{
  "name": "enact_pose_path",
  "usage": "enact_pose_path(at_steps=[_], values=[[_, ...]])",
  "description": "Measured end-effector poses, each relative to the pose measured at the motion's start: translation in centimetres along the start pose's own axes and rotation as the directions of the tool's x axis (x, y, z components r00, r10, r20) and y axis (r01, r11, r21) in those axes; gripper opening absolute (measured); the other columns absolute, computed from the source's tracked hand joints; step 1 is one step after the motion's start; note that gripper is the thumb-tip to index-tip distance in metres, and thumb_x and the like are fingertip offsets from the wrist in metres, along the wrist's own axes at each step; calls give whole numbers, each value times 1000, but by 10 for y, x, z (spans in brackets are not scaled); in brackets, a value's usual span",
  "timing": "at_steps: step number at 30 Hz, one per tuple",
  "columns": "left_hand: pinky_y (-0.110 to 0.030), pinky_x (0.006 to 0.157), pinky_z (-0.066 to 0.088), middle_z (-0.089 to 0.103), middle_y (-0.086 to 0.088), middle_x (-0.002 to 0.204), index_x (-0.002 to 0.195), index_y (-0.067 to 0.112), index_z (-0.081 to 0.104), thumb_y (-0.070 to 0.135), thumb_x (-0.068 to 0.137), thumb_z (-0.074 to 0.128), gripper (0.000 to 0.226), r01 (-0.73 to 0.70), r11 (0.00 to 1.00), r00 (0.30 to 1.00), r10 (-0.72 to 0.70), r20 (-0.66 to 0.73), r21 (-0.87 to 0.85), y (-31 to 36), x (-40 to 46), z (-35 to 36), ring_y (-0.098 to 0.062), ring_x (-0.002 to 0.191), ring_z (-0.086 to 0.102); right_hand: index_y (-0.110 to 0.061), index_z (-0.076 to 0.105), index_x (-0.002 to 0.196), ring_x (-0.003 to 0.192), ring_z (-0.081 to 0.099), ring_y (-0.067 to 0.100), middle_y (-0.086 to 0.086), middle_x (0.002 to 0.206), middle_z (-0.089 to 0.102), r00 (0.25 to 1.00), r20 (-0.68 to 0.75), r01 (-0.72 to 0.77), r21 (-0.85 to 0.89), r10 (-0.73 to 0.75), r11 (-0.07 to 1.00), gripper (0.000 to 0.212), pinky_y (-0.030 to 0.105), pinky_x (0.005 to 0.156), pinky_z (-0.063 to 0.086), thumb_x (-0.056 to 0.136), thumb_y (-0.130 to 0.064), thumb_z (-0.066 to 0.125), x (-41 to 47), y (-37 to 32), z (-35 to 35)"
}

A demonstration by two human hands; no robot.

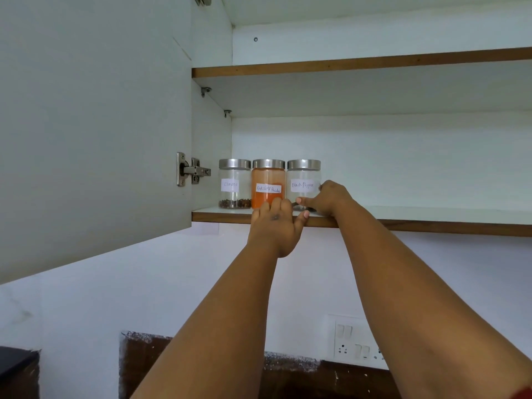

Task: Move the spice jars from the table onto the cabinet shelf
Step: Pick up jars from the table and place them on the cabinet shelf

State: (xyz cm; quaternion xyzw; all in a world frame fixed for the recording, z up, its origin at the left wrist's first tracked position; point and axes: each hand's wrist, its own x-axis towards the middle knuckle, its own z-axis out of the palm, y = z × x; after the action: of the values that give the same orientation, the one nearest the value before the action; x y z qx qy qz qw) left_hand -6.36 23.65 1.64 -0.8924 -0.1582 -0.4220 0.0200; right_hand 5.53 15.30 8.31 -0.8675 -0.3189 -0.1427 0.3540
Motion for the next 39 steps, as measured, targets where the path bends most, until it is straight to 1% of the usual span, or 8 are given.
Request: enact_pose_path(at_steps=[6, 14, 20, 23, 26, 28, 34, 39], values=[[-38, 97, 32, 51, -5, 118, 116, 14, 48, 50, 100, 26, 45, 2, 999, 999, -1, -38, 33, 0, -4, 4, -24, 110, 45, -6, 16, 142, 117, 55, 31, 15, 128, 54, 999, 11, -43, 68, 42, 997, 106, 31, 79, 39, 69, -40, 85, -5, -1, 3], [-40, 96, 34, 50, -6, 118, 116, 15, 49, 50, 100, 26, 45, -18, 999, 997, 21, -70, 46, -2, -2, 6, -24, 109, 46, -8, 11, 144, 113, 56, 31, 16, 126, 55, 999, 24, -47, 43, 46, 998, 106, 33, 80, 41, 72, -37, 84, -4, -4, 4], [-42, 101, 31, 47, -9, 127, 122, 13, 46, 53, 99, 26, 50, 4, 1000, 996, -6, 90, 18, -1, 2, -4, -27, 117, 42, -11, -19, 152, 130, 46, 34, 18, 146, 43, 982, 109, -148, -83, 156, 986, 115, 41, 104, 37, 84, -56, 63, -21, -7, 2], [-44, 105, 27, 39, -11, 137, 131, 13, 40, 58, 97, 24, 59, 23, 999, 968, -34, 248, 45, 1, 8, -18, -30, 126, 36, -14, -2, 156, 136, 40, 32, 11, 156, 31, 979, 119, -126, -272, 163, 954, 94, 42, 105, 33, 90, -71, 32, -38, 0, 0], [-44, 110, 24, 28, -11, 148, 144, 14, 27, 62, 95, 27, 69, 46, 997, 899, -66, 433, 55, -2, 12, -30, -30, 137, 26, -21, 42, 145, 129, 45, 30, 7, 146, 47, 990, 104, -36, -440, 90, 897, 75, 43, 102, 33, 94, -68, 14, -55, 6, -5], [-46, 116, 16, 22, -10, 153, 148, 15, 21, 60, 94, 34, 72, 14, 997, 883, -49, 466, 77, -4, 10, -32, -30, 142, 20, -20, 52, 137, 126, 46, 30, 8, 138, 54, 994, 87, -18, -466, 66, 885, 73, 44, 102, 31, 95, -65, 12, -67, 10, -8], [-55, 119, -3, 8, -8, 159, 152, 13, 3, 39, 85, 58, 91, -99, 979, 950, 39, 309, 179, 0, -25, -22, -32, 147, 2, -17, 16, 154, 149, 10, 26, 3, 160, 18, 991, -76, 76, -393, -115, 916, 82, 46, 119, 12, 90, -56, 51, -117, 28, 5], [-52, 118, -3, -3, -8, 162, 153, 16, 1, 51, 88, 50, 88, -110, 993, 986, 115, 118, -45, -4, -105, 14, -31, 148, -3, -15, 20, 152, 144, 21, 27, 8, 158, 20, 966, -256, -21, -156, -20, 988, 78, 43, 114, 25, 90, -44, 58, -196, 63, 71]])
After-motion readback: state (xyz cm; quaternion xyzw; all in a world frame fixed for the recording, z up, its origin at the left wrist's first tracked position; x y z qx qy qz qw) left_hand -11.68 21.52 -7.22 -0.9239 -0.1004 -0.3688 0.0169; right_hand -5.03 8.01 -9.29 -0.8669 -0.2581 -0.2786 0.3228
